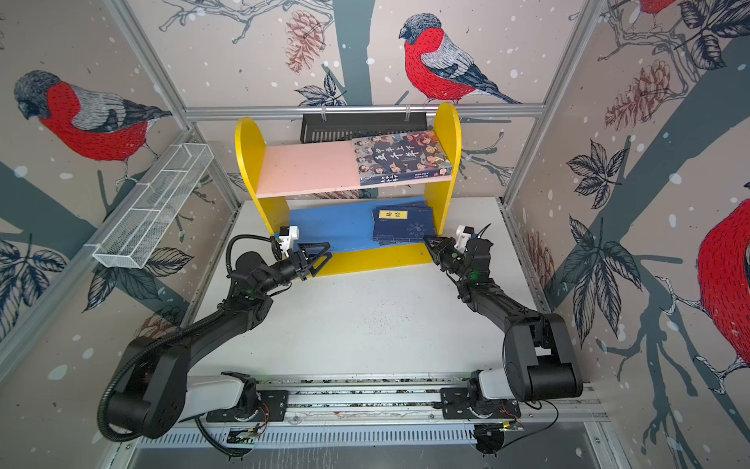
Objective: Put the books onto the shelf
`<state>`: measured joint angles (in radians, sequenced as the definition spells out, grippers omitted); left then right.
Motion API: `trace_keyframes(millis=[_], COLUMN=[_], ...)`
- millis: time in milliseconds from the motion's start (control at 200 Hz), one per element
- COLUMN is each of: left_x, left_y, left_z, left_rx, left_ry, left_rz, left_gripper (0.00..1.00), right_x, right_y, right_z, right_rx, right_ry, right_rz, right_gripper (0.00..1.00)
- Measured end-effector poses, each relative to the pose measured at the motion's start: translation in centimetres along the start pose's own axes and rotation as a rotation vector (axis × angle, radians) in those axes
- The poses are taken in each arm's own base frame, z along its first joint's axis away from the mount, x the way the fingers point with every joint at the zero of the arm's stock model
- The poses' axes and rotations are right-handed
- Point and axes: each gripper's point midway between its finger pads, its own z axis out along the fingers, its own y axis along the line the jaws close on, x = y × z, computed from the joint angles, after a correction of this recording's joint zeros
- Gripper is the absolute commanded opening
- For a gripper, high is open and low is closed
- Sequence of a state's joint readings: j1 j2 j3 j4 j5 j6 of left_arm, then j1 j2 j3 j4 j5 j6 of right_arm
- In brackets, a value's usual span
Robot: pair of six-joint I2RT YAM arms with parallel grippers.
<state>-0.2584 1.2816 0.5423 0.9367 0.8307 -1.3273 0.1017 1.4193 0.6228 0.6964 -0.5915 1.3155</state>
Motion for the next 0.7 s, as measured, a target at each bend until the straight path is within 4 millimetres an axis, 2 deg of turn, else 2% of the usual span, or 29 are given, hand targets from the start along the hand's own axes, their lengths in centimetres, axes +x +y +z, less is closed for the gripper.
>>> trace_keyframes(millis=[255,370,470,700], left_x=[0.1,0.1,0.1,0.1], left_y=[0.0,0.0,0.0,0.0], left_z=[-0.1,-0.1,-0.1,-0.1], left_rx=[-0.002,-0.001,-0.001,-0.002], left_ry=[0.0,0.0,-0.001,-0.001], left_rz=[-0.002,-0.001,-0.001,0.011], left_gripper=[0.78,0.78,0.78,0.77], right_x=[-1.4,-2.2,-2.7,-2.5], right_y=[0.3,-0.1,-1.1,-1.5], right_z=[0.9,1.1,1.2,1.0], right_rx=[0.002,0.013,0.041,0.052], right_ry=[-0.011,-0.021,-0.037,-0.035], right_rz=[-0.003,0.002,0.017,0.025], right_gripper=[0.14,0.25,0.43,0.51])
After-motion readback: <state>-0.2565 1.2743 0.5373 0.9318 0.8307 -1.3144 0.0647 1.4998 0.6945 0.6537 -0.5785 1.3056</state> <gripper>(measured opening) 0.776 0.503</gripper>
